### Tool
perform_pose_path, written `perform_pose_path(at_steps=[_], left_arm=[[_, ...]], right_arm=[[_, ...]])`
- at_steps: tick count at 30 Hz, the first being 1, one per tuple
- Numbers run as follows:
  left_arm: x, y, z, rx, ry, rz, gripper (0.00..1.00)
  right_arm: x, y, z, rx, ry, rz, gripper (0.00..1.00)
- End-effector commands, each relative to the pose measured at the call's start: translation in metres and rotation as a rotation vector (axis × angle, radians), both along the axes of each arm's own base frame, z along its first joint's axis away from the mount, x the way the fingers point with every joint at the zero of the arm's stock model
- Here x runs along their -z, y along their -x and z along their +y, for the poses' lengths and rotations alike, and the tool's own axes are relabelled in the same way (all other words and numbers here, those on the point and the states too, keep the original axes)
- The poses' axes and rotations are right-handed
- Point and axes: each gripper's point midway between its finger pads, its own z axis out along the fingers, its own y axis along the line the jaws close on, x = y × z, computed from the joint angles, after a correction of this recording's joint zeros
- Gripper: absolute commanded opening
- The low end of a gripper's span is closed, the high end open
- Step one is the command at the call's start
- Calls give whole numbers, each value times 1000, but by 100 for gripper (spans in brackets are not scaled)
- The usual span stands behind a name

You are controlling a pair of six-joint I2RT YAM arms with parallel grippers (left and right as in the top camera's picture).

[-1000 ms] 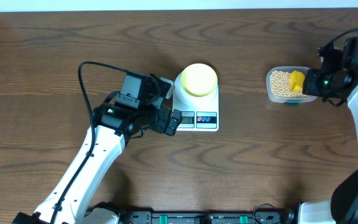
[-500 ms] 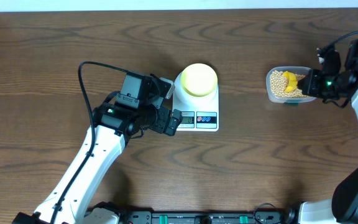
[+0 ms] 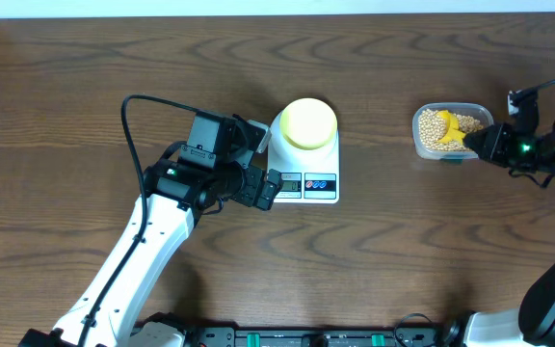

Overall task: Scoop item into bowl and weigh 50g on scale
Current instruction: 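Dip the yellow scoop into the soybean tub with the right gripper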

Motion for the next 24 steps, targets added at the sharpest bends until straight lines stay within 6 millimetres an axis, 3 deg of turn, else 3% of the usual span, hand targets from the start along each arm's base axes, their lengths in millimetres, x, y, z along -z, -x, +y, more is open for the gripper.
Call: perform_pose_path(at_steps=[1,9,24], left_arm=[[0,-2,-2,17,-1,-7,97],[0,-2,-2,17,-1,-7,97],[0,-2,-2,17,-1,-7,97]], right_arm=[[1,5,9,-16,-124,-27,1],[11,10,4,65,-249,-32,1],[1,9,0,127,-371,-34,1]])
